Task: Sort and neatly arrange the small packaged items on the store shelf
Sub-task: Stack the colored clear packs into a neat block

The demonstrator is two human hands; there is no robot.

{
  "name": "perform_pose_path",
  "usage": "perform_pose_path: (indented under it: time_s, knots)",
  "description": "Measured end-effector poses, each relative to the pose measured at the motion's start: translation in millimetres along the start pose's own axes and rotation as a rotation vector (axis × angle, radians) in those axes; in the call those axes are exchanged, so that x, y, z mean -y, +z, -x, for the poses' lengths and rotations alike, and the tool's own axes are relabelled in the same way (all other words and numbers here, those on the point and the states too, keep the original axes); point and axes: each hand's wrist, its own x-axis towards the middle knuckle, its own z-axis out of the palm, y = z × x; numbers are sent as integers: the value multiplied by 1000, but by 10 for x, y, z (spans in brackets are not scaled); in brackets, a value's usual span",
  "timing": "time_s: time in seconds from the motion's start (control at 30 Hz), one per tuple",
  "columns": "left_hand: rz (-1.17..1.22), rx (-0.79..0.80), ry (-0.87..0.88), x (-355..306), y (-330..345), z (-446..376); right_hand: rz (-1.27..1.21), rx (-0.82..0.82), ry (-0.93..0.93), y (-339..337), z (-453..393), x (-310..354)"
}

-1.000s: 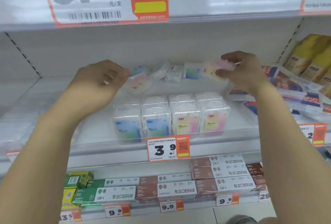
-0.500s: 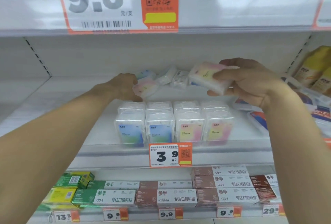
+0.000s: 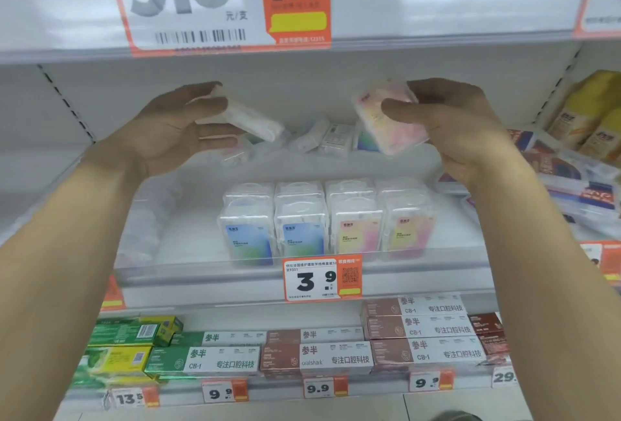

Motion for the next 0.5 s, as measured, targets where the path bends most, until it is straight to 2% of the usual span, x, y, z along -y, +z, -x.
perform_pose_path:
  time_s: [0.13,0.3,0.4,0.5]
  knots:
    - [-30,4,6,75,32,78,137,1,-39,166,21,-7]
    - [20,-111,35,157,108,70,442,55,-237,357,60,32]
    - [124,-194,79,227,157,63,475,101,-224,467,64,45]
    - [154,-293,115,275,174,78,482,65,-207,542,64,32]
